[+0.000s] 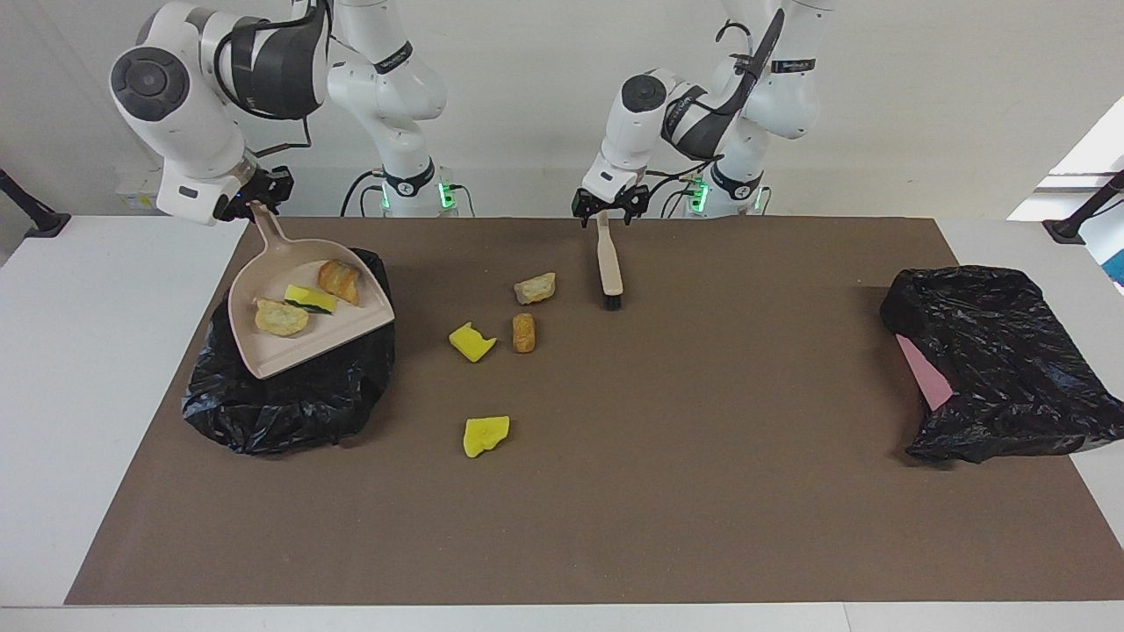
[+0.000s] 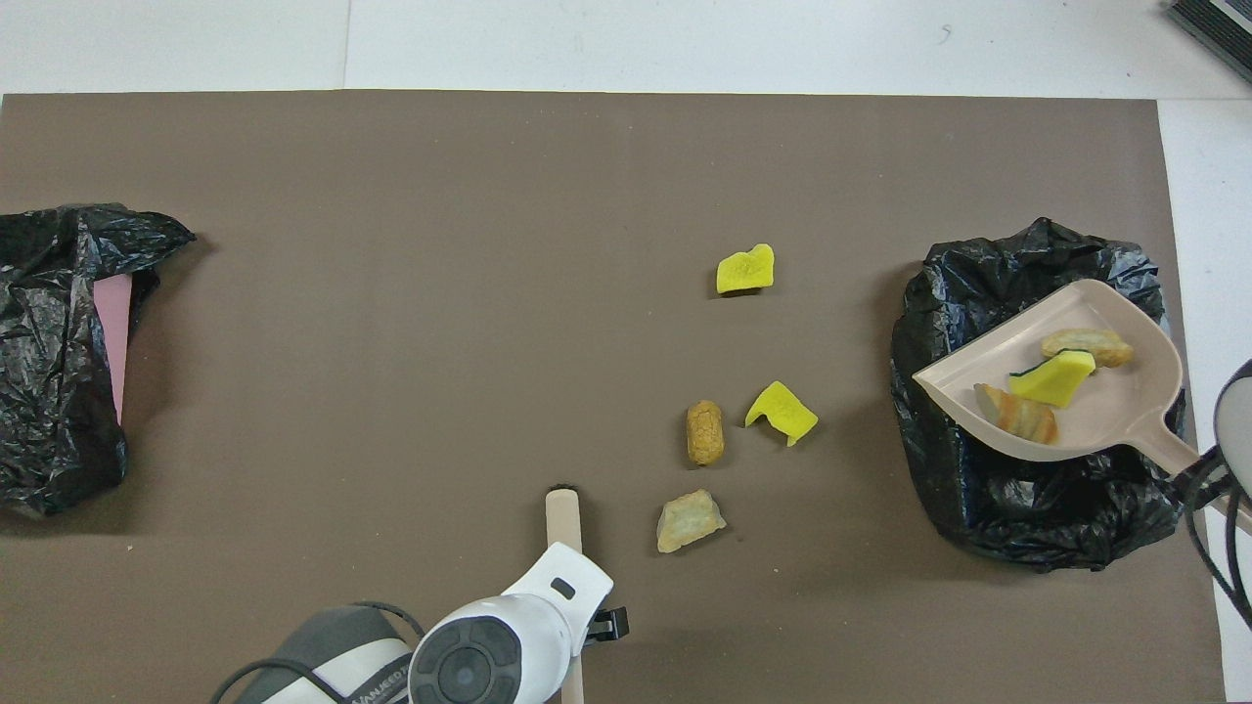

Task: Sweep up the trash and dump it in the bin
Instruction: 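Carry the loaded dustpan with the right gripper to the black bag, then tip the dustpan over the bag with the right gripper while the left gripper withdraws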

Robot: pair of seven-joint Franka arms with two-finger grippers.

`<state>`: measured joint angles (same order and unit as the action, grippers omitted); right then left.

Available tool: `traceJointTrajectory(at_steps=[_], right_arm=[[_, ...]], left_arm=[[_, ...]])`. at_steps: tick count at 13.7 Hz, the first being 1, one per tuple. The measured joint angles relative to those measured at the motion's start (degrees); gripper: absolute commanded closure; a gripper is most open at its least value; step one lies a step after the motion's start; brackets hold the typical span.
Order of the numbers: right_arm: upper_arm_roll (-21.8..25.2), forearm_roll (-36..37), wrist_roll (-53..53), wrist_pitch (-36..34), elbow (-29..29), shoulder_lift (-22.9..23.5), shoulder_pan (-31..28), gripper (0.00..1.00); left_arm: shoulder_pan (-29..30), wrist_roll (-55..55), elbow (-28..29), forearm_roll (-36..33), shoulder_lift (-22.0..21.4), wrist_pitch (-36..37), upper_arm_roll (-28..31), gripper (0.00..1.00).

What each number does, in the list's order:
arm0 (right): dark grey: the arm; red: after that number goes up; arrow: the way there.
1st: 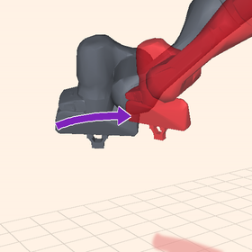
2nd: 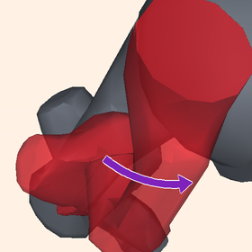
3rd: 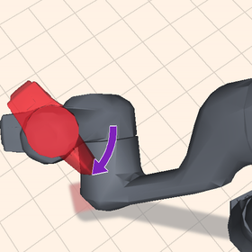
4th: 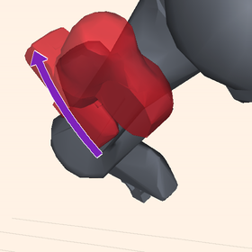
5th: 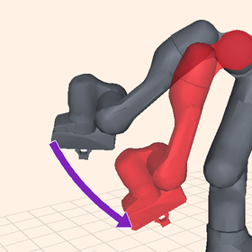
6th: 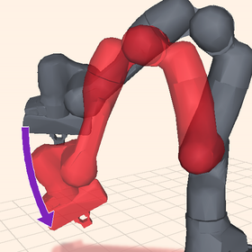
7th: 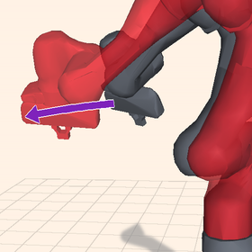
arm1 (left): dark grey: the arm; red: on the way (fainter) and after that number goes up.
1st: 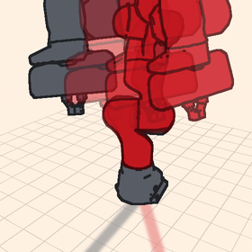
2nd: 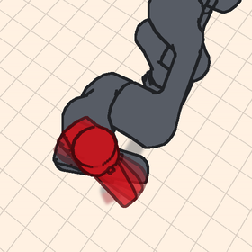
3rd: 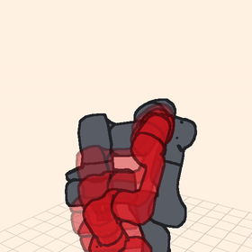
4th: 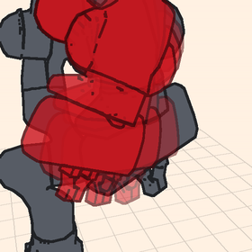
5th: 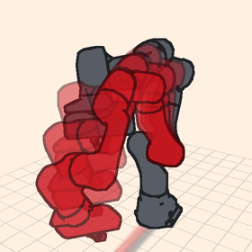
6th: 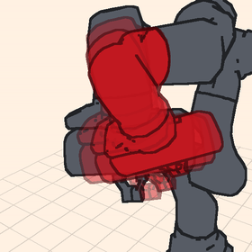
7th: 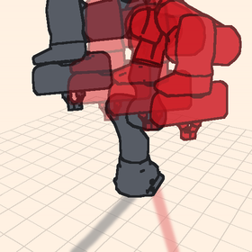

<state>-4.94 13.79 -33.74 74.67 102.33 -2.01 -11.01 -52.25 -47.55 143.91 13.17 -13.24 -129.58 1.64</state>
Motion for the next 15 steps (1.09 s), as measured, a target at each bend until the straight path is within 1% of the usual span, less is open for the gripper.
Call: traceJointTrajectory(at_steps=[2, 5, 9, 11, 13, 15], right_arm=[[0.0, 0.0, 0.7, -2.9, -2.1, 2.4, -0.4, 1.00], [0.1, 0.0, 0.7, -8.3, -7.2, 5.9, -1.1, 1.00], [0.0, 0.0, 0.7, -12.7, -10.5, 7.3, -1.9, 1.00], [-0.1, 0.0, 0.7, -16.2, -12.9, 8.3, -1.9, 1.00], [0.0, 0.0, 0.7, -19.2, -15.2, 9.4, -2.0, 1.00], [0.0, 0.0, 0.7, -20.6, -16.1, 10.0, -2.1, 1.00]], left_arm=[[3.9, 4.2, -0.7, 0.0, 0.5, 0.0, 0.1, 0.00], [11.1, 13.5, -2.1, 0.0, 1.9, 0.0, 0.3, 0.00], [20.7, 26.6, -5.4, 0.0, 5.3, 0.3, 0.5, 0.00], [24.7, 31.5, -8.1, -0.1, 6.9, 2.1, 0.5, 0.00], [28.5, 36.7, -12.1, -0.5, 8.7, 4.9, 0.5, 0.00], [32.6, 42.6, -15.5, -2.0, 10.2, 6.2, 0.5, 0.00]])
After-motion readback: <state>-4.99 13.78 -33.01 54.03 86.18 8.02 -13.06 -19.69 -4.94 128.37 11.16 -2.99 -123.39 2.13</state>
